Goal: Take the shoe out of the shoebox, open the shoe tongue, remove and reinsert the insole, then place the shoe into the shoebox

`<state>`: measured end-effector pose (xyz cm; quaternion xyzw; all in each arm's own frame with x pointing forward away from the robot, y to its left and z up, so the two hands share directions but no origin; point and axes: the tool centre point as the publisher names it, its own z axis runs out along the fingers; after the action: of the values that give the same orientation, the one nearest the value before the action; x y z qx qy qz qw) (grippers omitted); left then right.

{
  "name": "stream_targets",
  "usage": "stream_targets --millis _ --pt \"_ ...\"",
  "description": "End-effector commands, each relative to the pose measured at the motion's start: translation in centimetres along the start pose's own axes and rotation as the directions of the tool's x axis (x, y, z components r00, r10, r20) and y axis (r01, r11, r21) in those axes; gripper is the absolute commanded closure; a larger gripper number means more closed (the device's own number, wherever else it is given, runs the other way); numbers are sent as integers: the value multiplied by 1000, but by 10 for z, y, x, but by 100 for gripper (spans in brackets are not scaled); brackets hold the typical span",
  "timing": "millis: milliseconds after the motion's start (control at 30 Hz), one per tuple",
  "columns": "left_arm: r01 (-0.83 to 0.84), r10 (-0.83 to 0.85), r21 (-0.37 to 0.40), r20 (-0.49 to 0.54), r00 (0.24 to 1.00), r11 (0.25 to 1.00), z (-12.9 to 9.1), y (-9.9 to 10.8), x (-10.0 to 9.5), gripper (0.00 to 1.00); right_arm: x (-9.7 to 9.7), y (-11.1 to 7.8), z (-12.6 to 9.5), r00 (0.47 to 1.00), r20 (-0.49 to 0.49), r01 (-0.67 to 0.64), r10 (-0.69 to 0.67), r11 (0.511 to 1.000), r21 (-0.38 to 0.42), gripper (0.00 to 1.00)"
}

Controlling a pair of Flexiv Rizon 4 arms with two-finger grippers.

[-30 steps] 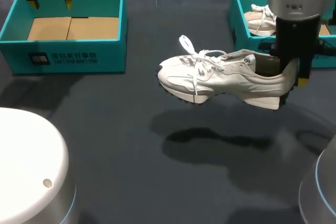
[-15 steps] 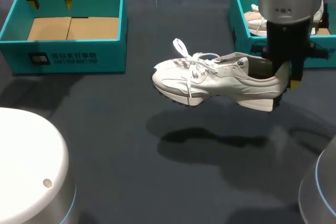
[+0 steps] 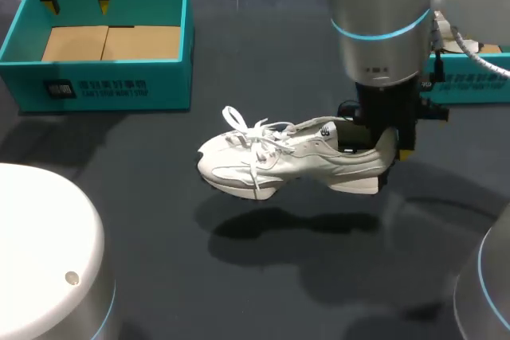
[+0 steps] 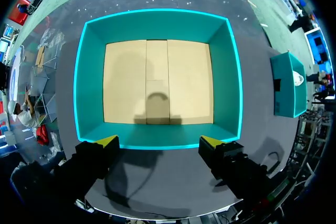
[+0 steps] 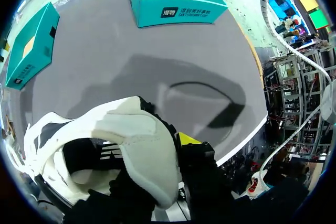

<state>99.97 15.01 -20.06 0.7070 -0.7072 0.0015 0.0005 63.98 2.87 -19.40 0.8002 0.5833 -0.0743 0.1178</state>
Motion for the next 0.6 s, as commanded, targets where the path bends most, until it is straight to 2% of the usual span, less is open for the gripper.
stream_targets --millis 33,500,533,600 --pt "0 0 -1 1 1000 1000 0 0 0 0 54 -11 17 997 43 -66 65 997 37 100" --pt "0 0 -1 1 1000 1000 0 0 0 0 54 -11 17 997 43 -66 65 997 37 100" --pt "0 0 -1 1 1000 1000 0 0 0 0 58 -13 17 998 32 -60 60 998 -6 100" --pt "0 0 -1 1 1000 1000 0 0 0 0 66 -15 23 997 47 -63 65 997 -40 100"
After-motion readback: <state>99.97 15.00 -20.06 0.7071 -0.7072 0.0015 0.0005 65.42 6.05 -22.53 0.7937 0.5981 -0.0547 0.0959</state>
